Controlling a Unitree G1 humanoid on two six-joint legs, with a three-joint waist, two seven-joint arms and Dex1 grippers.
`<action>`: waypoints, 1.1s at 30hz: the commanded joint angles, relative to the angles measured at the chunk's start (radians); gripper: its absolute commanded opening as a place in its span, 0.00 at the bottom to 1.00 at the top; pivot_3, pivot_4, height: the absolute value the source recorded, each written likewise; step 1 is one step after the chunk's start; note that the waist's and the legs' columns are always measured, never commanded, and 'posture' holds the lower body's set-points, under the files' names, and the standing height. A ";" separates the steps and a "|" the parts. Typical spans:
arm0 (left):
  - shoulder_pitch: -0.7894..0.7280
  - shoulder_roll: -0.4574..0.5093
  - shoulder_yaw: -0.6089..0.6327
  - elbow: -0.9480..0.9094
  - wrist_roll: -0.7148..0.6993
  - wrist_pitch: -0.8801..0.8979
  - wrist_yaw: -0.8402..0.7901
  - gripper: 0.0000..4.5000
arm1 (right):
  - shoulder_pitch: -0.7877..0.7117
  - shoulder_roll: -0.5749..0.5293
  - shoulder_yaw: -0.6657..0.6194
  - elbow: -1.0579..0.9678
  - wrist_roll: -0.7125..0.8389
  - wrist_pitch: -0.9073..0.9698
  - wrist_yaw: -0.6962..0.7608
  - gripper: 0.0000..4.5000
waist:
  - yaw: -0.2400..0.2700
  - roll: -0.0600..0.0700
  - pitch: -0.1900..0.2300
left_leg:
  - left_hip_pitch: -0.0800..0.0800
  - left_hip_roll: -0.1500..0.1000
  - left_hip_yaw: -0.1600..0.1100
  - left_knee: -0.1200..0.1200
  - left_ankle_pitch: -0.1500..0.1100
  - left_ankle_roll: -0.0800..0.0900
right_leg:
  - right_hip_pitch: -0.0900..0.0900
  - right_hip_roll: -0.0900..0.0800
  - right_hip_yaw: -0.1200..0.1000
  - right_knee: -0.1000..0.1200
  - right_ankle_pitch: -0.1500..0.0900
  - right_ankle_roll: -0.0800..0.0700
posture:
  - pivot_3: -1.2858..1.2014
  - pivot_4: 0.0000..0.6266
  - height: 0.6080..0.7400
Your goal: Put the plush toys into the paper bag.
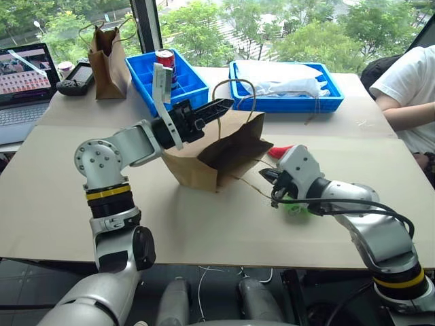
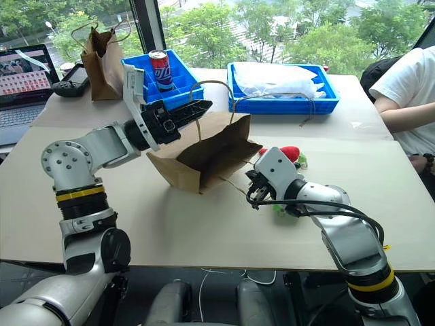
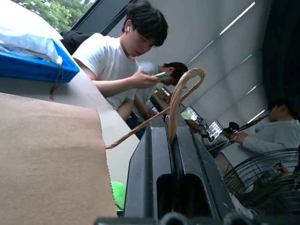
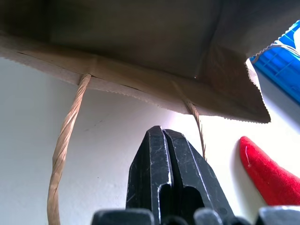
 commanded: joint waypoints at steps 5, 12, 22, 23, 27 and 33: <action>0.004 0.035 -0.033 -0.043 -0.076 0.034 0.000 0.00 | 0.007 -0.188 -0.374 0.039 0.089 0.068 0.046 0.00 | 0.017 0.000 0.000 | 0.000 -0.001 0.000 0.000 0.000 0.000 | 0.002 -0.001 0.000 -0.003 0.000 0.000 | 0.52 0.24 0.86; -0.008 0.074 -0.078 -0.025 -0.069 0.035 -0.038 0.00 | 0.124 -0.241 -0.346 0.142 0.102 0.098 0.081 0.33 | 0.023 0.000 0.000 | 0.000 -0.001 0.000 -0.001 0.000 0.000 | 0.002 -0.001 0.000 -0.005 0.000 0.000 | 0.52 0.24 0.86; 0.012 0.072 -0.128 -0.046 -0.069 0.032 -0.054 0.00 | 0.154 -0.134 -0.203 0.212 0.058 0.080 -0.003 0.99 | 0.022 0.000 0.000 | 0.000 -0.001 0.000 -0.002 0.000 0.000 | 0.002 -0.001 0.001 -0.006 0.000 0.000 | 0.52 0.24 0.86; 0.013 0.071 -0.132 -0.049 -0.070 0.032 -0.055 0.00 | 0.165 -0.131 -0.185 0.228 0.043 0.069 -0.009 0.99 | 0.024 0.000 0.000 | 0.000 -0.002 0.000 -0.002 0.000 0.000 | 0.001 -0.001 0.001 -0.006 0.000 0.000 | 0.52 0.24 0.86; 0.008 0.072 -0.135 -0.043 -0.070 0.027 -0.056 0.00 | 0.193 -0.124 -0.181 0.253 0.019 0.041 -0.028 0.81 | 0.026 0.000 0.000 | 0.000 -0.002 0.001 -0.003 0.000 0.000 | 0.002 -0.001 0.000 -0.006 0.000 0.000 | 0.52 0.24 0.86; 0.002 0.071 -0.138 -0.032 -0.062 0.014 -0.062 0.00 | 0.199 -0.198 -0.294 0.234 0.005 -0.026 -0.020 0.36 | 0.029 0.001 0.000 | 0.000 -0.002 0.000 -0.002 0.000 -0.001 | 0.002 -0.001 0.000 -0.006 0.000 0.000 | 0.52 0.24 0.86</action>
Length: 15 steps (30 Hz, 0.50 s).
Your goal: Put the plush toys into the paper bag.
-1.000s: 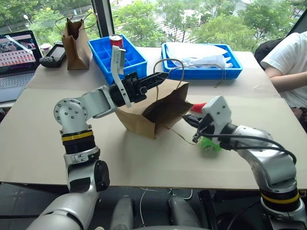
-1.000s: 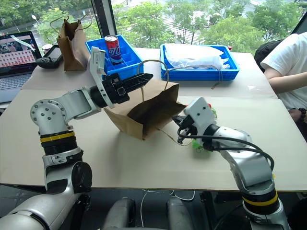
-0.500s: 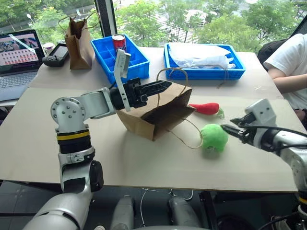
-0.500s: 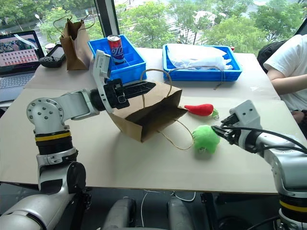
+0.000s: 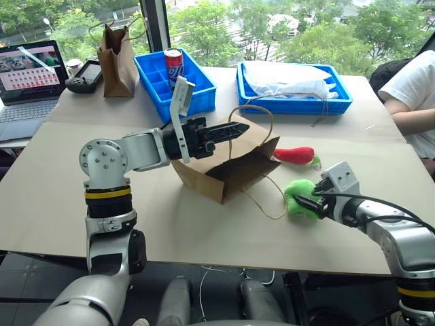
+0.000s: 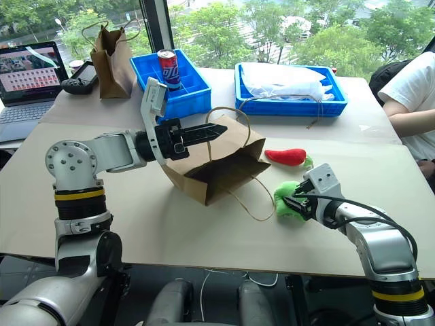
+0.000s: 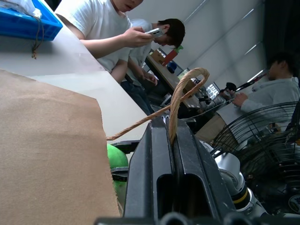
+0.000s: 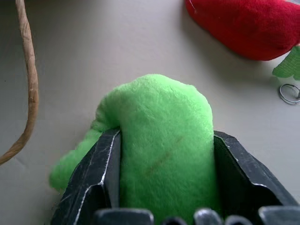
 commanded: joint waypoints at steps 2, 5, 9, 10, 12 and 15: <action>-0.026 -0.009 -0.002 -0.010 -0.002 -0.039 -0.010 0.00 | -0.032 -0.085 -0.136 -0.035 -0.005 -0.039 0.016 0.22 | -0.001 0.000 0.000 | 0.000 0.000 0.000 0.000 0.000 0.000 | 0.000 0.000 0.000 0.000 0.000 0.000 | 0.52 0.24 0.86; -0.043 -0.023 -0.002 -0.002 -0.008 -0.053 -0.003 0.00 | -0.118 -0.103 -0.130 -0.098 0.054 0.004 0.052 0.02 | -0.010 0.000 0.000 | 0.000 0.000 0.000 0.000 0.000 0.000 | -0.001 0.000 0.001 0.000 0.000 0.000 | 0.52 0.24 0.86; -0.079 -0.027 -0.009 0.001 0.005 -0.074 -0.007 0.00 | -0.217 -0.084 -0.013 -0.180 0.077 0.081 0.042 0.01 | -0.015 0.000 0.000 | 0.001 0.000 -0.001 -0.002 0.000 0.000 | -0.001 0.002 0.001 0.000 0.000 0.000 | 0.52 0.24 0.86; -0.088 -0.029 -0.008 0.000 0.002 -0.078 -0.004 0.00 | -0.237 -0.069 0.021 -0.195 0.081 0.102 0.032 0.01 | -0.015 0.000 0.000 | 0.001 0.001 -0.001 -0.002 0.000 0.000 | -0.001 0.002 0.001 0.000 0.000 0.000 | 0.52 0.24 0.86; -0.100 -0.033 -0.006 0.001 -0.005 -0.081 0.004 0.00 | -0.268 -0.045 0.066 -0.210 0.084 0.133 0.018 0.01 | -0.011 0.000 0.000 | 0.001 0.000 -0.001 -0.003 0.000 0.000 | -0.001 0.001 0.001 0.000 0.000 0.000 | 0.52 0.24 0.86; -0.102 -0.035 -0.006 -0.013 -0.018 -0.082 0.016 0.00 | -0.330 0.028 0.155 -0.219 0.083 0.158 -0.010 0.01 | -0.007 0.000 0.000 | 0.000 0.000 -0.001 -0.003 0.000 0.000 | -0.001 0.000 0.001 -0.001 0.000 0.000 | 0.52 0.24 0.86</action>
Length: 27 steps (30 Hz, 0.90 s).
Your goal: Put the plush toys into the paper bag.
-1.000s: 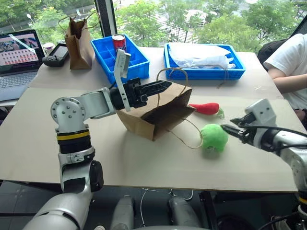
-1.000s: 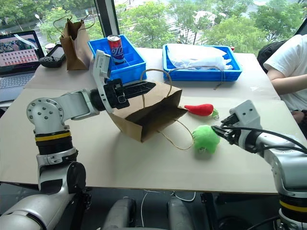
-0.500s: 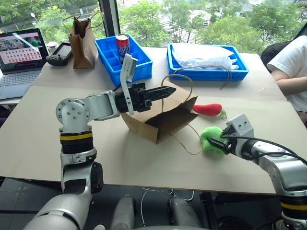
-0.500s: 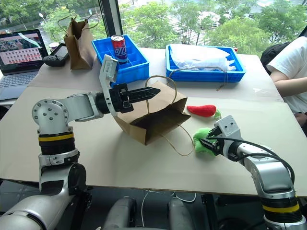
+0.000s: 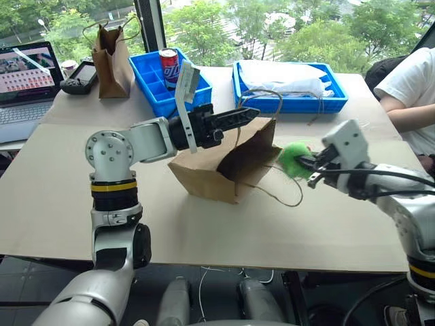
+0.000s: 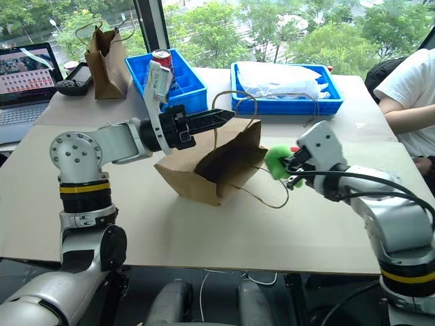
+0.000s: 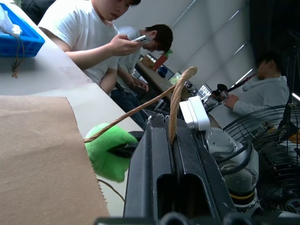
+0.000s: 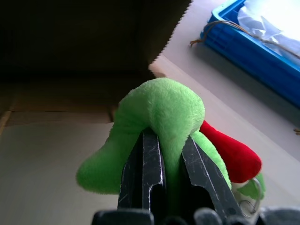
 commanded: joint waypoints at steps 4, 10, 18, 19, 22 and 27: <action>-0.012 -0.006 0.006 -0.040 -0.030 -0.012 0.016 0.00 | -0.120 0.091 0.113 -0.050 0.007 0.044 -0.036 0.01 | 0.004 0.000 0.000 | -0.001 0.000 0.000 0.000 0.000 0.000 | -0.001 0.000 0.000 0.000 0.000 0.000 | 0.52 0.24 0.86; 0.000 -0.021 0.006 -0.049 -0.044 -0.011 0.034 0.00 | -0.215 0.072 0.217 -0.034 -0.030 -0.010 0.020 0.01 | 0.005 0.000 0.000 | -0.001 0.000 0.000 0.000 0.000 0.000 | -0.001 0.000 0.000 0.001 0.000 0.000 | 0.52 0.24 0.86; 0.013 -0.027 0.007 -0.062 -0.073 -0.014 0.062 0.00 | -0.243 0.166 0.283 0.007 -0.060 -0.144 0.042 0.01 | 0.003 0.000 0.000 | -0.001 0.000 0.000 -0.001 0.000 0.000 | -0.002 0.000 0.000 0.001 0.000 0.000 | 0.52 0.24 0.86; 0.016 -0.027 0.008 -0.065 -0.077 -0.015 0.067 0.00 | -0.226 0.202 0.265 0.008 -0.028 -0.128 0.036 0.01 | 0.003 0.000 0.000 | -0.001 0.000 0.000 -0.001 0.000 0.000 | -0.002 0.000 0.000 0.001 0.000 0.000 | 0.52 0.24 0.86; 0.022 -0.025 0.010 -0.068 -0.084 -0.018 0.076 0.00 | -0.191 0.274 0.229 0.020 0.016 -0.097 0.016 0.01 | 0.004 0.000 0.000 | -0.001 0.001 -0.001 -0.001 0.000 0.000 | -0.002 0.000 0.000 0.001 0.000 0.000 | 0.52 0.24 0.86; 0.035 -0.030 0.011 -0.078 -0.102 -0.022 0.096 0.00 | -0.175 0.323 0.287 0.086 -0.042 -0.214 0.024 0.01 | 0.004 0.000 0.000 | -0.001 0.000 -0.001 -0.001 0.001 -0.001 | -0.002 0.000 0.000 0.001 0.000 0.000 | 0.52 0.24 0.86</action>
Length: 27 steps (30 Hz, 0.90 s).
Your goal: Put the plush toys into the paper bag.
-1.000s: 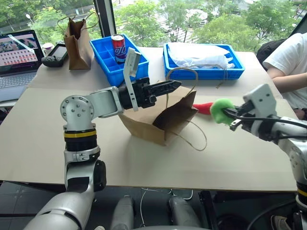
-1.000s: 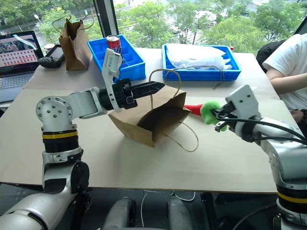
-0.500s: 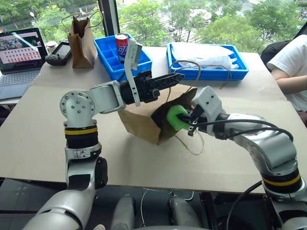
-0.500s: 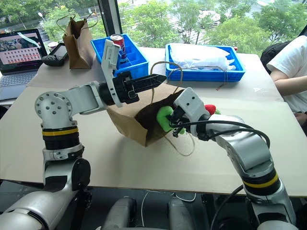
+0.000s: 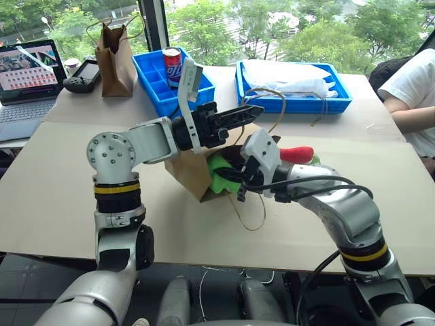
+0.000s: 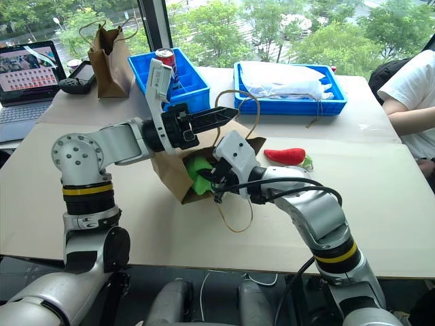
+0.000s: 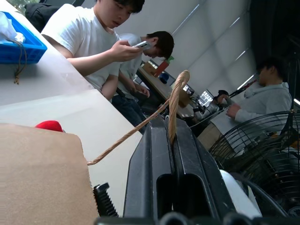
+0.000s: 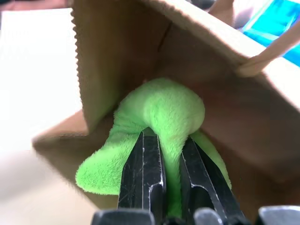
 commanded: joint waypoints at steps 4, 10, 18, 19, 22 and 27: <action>0.011 -0.004 0.008 -0.048 -0.053 -0.022 0.026 0.00 | -0.040 -0.038 0.153 0.107 -0.235 -0.348 0.043 0.01 | -0.003 0.000 0.000 | 0.000 0.000 0.000 0.000 0.000 0.000 | 0.000 0.000 0.000 0.000 0.000 0.000 | 0.52 0.24 0.86; 0.018 -0.002 0.007 -0.052 -0.057 -0.035 0.037 0.00 | -0.017 0.045 0.125 0.181 -0.222 -0.416 0.047 0.01 | -0.003 0.000 0.000 | 0.000 0.000 0.000 -0.001 0.000 -0.001 | 0.000 0.000 0.000 0.000 0.000 0.000 | 0.52 0.24 0.86; 0.023 0.008 0.000 -0.054 -0.062 -0.050 0.038 0.00 | 0.037 0.115 0.037 0.137 -0.103 -0.283 0.051 0.20 | -0.001 0.000 0.000 | 0.000 0.000 0.000 -0.001 0.001 -0.002 | 0.000 0.000 -0.001 0.000 0.000 0.000 | 0.52 0.24 0.86; 0.024 0.009 -0.001 -0.054 -0.061 -0.052 0.038 0.00 | 0.038 0.113 0.030 0.127 -0.097 -0.270 0.053 0.25 | -0.001 0.000 0.000 | 0.000 0.000 -0.001 -0.001 0.001 -0.002 | 0.000 0.000 -0.001 0.000 0.000 0.000 | 0.52 0.24 0.86; 0.032 0.020 -0.014 -0.060 -0.048 -0.052 0.035 0.00 | 0.050 0.089 -0.023 0.081 -0.062 -0.215 0.048 0.48 | -0.001 0.000 0.000 | 0.000 0.000 -0.001 -0.001 0.001 -0.002 | 0.000 0.000 -0.001 0.000 0.000 0.000 | 0.52 0.24 0.86; 0.061 0.021 -0.030 -0.052 -0.023 -0.065 0.044 0.00 | 0.149 -0.055 -0.181 0.051 -0.041 -0.220 0.078 0.77 | 0.006 0.000 0.000 | 0.000 0.000 0.000 -0.001 0.001 -0.002 | 0.001 0.000 -0.001 -0.001 0.000 0.000 | 0.52 0.24 0.86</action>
